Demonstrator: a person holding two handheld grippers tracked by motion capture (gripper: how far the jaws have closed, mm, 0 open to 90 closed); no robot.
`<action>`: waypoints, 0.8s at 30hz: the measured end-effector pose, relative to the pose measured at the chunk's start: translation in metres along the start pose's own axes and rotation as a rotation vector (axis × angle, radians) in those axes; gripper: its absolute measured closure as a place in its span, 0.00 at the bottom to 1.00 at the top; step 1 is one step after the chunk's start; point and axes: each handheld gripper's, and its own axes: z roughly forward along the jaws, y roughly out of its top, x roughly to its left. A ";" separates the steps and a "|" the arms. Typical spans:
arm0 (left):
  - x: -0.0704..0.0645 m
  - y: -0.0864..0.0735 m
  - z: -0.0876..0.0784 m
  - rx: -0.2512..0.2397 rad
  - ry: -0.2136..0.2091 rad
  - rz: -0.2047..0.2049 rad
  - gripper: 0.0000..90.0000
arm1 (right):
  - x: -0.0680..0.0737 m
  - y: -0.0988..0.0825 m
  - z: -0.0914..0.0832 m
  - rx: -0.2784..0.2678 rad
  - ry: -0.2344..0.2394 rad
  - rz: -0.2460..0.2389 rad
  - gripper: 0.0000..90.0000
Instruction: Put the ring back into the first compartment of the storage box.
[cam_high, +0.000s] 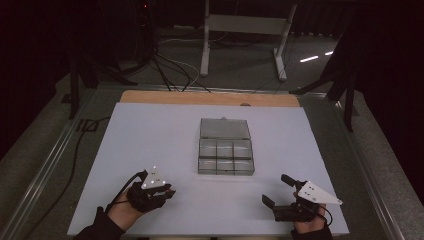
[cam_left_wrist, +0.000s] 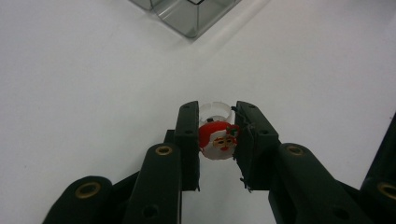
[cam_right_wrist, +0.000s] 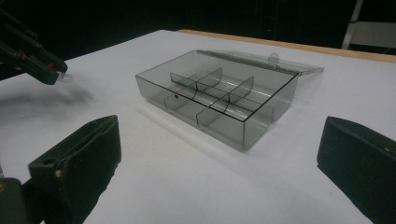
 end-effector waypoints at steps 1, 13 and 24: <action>0.001 0.001 0.000 -0.001 0.000 0.002 0.81 | 0.000 0.000 0.000 0.000 0.000 0.000 0.00; 0.003 0.013 0.000 -0.011 -0.032 0.025 0.81 | 0.001 0.000 0.000 -0.002 0.001 0.002 0.00; 0.011 0.022 -0.001 -0.024 -0.043 0.030 0.81 | 0.001 0.000 -0.001 -0.001 0.002 0.003 0.00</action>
